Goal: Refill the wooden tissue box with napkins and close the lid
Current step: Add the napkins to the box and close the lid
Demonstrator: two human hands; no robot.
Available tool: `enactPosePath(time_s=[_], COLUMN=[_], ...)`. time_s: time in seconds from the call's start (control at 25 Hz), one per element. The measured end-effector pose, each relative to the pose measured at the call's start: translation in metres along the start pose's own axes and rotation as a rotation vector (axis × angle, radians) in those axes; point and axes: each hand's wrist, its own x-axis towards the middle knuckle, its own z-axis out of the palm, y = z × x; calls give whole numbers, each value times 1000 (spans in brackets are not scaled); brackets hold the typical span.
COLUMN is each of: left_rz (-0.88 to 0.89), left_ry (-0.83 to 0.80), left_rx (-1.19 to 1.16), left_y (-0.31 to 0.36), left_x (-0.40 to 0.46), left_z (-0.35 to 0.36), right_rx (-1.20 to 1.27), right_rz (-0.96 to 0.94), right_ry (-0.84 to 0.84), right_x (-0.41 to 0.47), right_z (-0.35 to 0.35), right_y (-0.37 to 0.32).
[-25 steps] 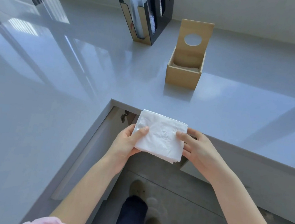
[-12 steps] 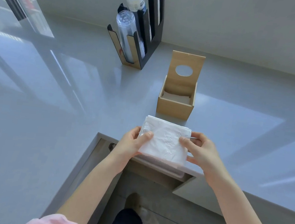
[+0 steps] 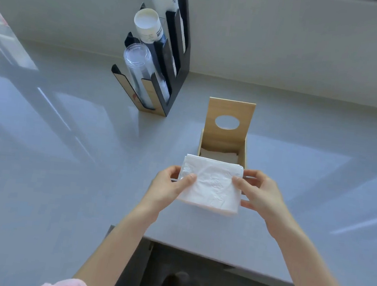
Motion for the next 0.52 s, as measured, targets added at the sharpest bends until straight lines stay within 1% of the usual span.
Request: enactPosePath(time_s=[0.12,0.36,0.52], left_rz=[22,37,109], left_ry=[25,62,164], left_rx=[48,12,171], left_y=[15,39,46], left_x=[13,35,46], left_z=[3,11,19], right_rx=[-36,-169,-279], right_rz=[-17,-102,-135], right_ry=[29,30,20], right_x=[18,55,73], right_z=[-6,-23,-23], right_y=[-10,-34,-39])
